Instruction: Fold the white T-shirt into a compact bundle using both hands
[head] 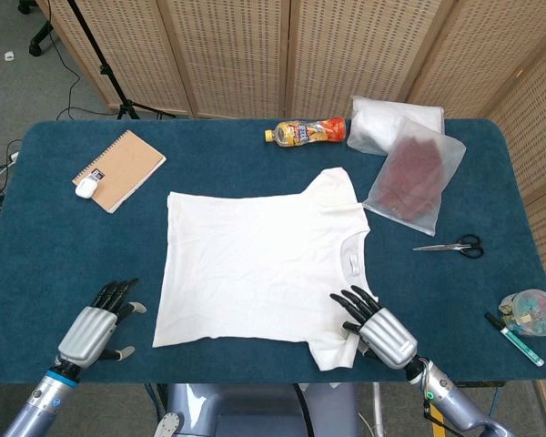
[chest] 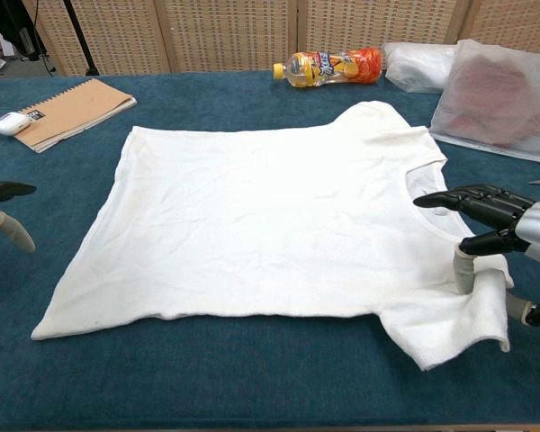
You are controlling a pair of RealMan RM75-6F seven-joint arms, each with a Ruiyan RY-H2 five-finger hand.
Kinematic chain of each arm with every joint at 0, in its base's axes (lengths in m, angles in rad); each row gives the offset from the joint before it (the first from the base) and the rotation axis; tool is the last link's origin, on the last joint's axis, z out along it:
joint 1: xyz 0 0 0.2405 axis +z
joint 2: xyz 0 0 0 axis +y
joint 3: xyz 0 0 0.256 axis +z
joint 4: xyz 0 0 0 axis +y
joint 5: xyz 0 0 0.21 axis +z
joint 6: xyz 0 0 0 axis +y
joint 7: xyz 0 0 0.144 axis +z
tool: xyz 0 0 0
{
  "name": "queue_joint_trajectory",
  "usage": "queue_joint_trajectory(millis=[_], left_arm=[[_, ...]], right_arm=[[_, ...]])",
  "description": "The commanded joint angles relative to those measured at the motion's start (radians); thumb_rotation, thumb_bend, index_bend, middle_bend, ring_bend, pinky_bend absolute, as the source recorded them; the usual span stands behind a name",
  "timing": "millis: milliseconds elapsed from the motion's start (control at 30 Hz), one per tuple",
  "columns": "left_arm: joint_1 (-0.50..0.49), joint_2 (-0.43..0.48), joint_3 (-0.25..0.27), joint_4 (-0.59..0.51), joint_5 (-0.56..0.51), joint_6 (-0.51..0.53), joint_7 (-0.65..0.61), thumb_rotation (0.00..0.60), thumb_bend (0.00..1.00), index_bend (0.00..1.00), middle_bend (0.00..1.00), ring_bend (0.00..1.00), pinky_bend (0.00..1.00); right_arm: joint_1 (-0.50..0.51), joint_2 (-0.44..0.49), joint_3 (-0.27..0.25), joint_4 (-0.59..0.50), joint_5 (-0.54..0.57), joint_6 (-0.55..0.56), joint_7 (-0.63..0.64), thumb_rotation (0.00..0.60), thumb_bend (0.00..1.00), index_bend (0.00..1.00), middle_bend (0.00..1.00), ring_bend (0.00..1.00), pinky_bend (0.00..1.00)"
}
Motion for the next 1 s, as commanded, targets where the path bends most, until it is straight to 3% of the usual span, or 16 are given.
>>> queue_joint_trajectory(millis=[33,533,1000], left_arm=[[-0.012,-0.035,0.008,0.022,-0.004,-0.026,0.022,0.600,0.04,0.36,0.00,0.00,0.00],[-0.048,-0.114,-0.003,0.043,-0.043,-0.084,0.083,0.600,0.09,0.36,0.00,0.00,0.00],[-0.066,-0.118,-0.008,0.052,-0.082,-0.104,0.077,0.600,0.27,0.36,0.00,0.00,0.00]], right_arm=[[0.001,0.001,-0.001,0.003,0.003,-0.004,0.000,0.600,0.62,0.59,0.07,0.00,0.00],[0.000,0.004,0.006,0.000,0.023,-0.002,0.010,0.600,0.67,0.59,0.07,0.00,0.00],[0.000,0.009,0.010,0.003,0.037,-0.005,0.016,0.600,0.71,0.59,0.07,0.00,0.00]])
